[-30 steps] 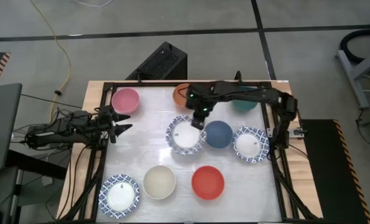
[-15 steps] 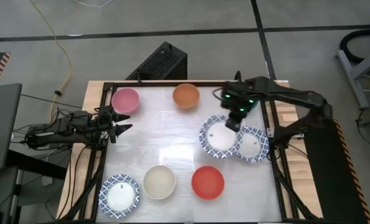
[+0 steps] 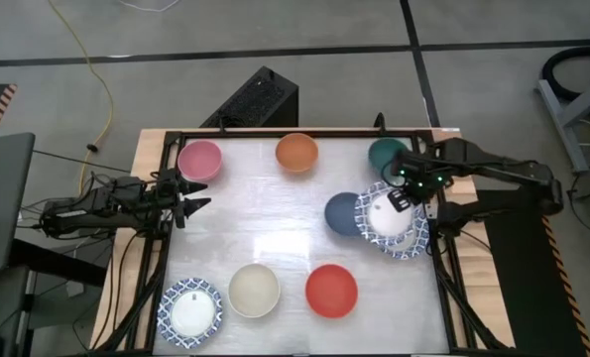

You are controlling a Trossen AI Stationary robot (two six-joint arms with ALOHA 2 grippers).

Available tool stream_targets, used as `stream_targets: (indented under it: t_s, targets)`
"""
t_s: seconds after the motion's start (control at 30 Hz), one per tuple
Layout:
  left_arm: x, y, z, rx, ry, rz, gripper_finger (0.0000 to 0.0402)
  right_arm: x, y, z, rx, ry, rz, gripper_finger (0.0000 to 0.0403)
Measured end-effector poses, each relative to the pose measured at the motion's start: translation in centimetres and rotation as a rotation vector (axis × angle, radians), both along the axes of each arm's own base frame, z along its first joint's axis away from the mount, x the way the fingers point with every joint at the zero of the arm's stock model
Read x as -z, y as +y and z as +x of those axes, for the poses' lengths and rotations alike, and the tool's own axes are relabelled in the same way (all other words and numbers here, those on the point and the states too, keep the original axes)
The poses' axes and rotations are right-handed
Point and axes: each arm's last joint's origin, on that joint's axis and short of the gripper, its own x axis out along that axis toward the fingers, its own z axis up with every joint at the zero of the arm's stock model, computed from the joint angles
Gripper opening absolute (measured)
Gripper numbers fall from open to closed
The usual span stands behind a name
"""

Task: Nest bowls inside each other
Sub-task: Stack the top left white patterned plate on top of the stacked white patterned plates

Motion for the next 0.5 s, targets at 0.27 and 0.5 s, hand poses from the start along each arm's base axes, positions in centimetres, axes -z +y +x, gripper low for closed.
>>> stream_targets:
  t_s: [0.27, 0.5]
  targets:
    - [0.0, 0.0, 0.0, -0.002, -0.005, -0.016, 0.0247, 1.8, -0.2, 1.2, 0.004, 0.102, 0.033, 0.0007]
    - [0.0, 0.0, 0.0, -0.001, -0.003, -0.015, 0.0247, 4.5, -0.4, 2.1, -0.001, 0.240, 0.065, 0.0009]
